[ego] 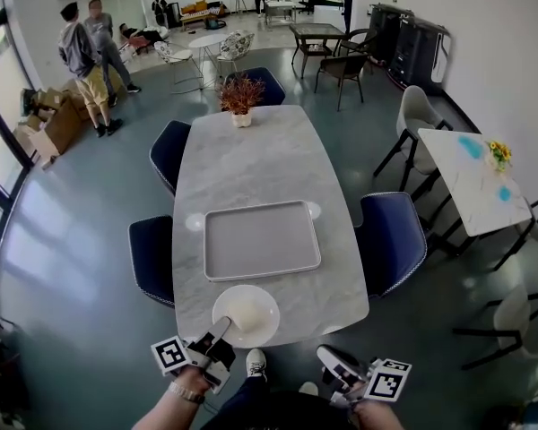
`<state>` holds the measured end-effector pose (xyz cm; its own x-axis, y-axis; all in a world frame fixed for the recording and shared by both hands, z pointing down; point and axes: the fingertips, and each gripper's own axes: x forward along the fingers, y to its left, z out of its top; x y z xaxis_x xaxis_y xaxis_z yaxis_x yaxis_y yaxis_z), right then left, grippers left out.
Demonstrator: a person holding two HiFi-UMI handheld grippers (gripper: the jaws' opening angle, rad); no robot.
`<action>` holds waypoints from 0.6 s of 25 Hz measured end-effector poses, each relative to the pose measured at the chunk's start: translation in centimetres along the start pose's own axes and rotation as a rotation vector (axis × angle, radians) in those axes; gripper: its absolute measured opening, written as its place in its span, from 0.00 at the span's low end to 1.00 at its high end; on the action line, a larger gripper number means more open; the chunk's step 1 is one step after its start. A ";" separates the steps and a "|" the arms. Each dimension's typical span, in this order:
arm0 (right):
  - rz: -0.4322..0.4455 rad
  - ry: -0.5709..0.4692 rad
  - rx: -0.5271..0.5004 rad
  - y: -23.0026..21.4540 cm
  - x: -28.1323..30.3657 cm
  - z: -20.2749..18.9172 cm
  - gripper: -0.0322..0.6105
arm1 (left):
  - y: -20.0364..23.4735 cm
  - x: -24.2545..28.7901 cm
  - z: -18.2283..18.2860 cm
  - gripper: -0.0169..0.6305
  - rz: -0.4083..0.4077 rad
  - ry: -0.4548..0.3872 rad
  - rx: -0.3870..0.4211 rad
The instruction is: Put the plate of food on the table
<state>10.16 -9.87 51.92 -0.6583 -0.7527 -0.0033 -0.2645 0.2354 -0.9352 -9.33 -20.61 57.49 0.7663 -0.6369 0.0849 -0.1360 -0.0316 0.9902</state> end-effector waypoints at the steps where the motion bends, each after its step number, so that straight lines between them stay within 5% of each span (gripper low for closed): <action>1: -0.006 -0.011 0.003 0.0 0.3 0.2 0.07 | 0.0 0.5 0.6 0.07 0.003 0.003 -0.005; 15: -0.162 -0.159 -0.050 -1.5 3.1 1.4 0.07 | 4.5 6.4 9.5 0.07 0.080 0.048 -0.041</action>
<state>9.48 -13.41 52.80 -0.4862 -0.8696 0.0862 -0.3947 0.1305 -0.9095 -10.99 -32.11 61.45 0.7831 -0.5987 0.1683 -0.1729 0.0504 0.9837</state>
